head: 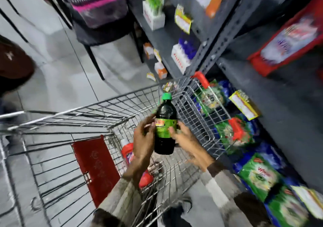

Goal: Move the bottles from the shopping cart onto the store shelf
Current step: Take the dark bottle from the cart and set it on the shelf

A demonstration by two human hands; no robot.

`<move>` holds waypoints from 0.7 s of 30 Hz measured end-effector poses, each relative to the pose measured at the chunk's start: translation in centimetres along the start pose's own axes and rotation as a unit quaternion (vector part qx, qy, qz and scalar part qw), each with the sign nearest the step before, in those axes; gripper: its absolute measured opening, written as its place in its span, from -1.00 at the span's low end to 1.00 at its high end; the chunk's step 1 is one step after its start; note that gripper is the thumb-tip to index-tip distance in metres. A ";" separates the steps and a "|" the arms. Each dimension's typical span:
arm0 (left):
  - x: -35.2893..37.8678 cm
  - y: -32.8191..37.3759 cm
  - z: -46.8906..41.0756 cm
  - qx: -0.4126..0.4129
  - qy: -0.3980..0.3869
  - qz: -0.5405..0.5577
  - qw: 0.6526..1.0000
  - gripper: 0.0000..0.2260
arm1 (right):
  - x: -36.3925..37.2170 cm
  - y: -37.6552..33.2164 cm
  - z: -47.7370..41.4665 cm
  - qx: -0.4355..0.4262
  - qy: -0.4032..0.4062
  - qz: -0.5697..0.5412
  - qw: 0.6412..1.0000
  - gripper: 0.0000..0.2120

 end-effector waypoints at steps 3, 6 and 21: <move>0.6 6.7 3.5 0.069 -0.065 0.046 0.994 -0.75 | -4.6 -5.4 6.2 -0.067 0.021 -0.118 0.991 -0.76; 1.1 12.4 7.4 0.122 -0.129 0.080 0.981 -0.70 | -8.6 -7.6 11.4 -0.120 0.047 -0.237 0.963 -0.73; 13.7 15.2 19.6 0.103 -0.316 0.080 0.940 -0.69 | -20.2 -3.6 21.7 -0.195 0.202 -0.242 0.929 -0.43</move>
Point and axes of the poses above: each hand's wrist, its own z-axis away from the middle knuckle, its own x-axis out of the palm, y = z × x, the point moved 2 cm from there along -z, towards the middle knuckle, and after that the axes turned 8 degrees about y, right-handed, at the moved point
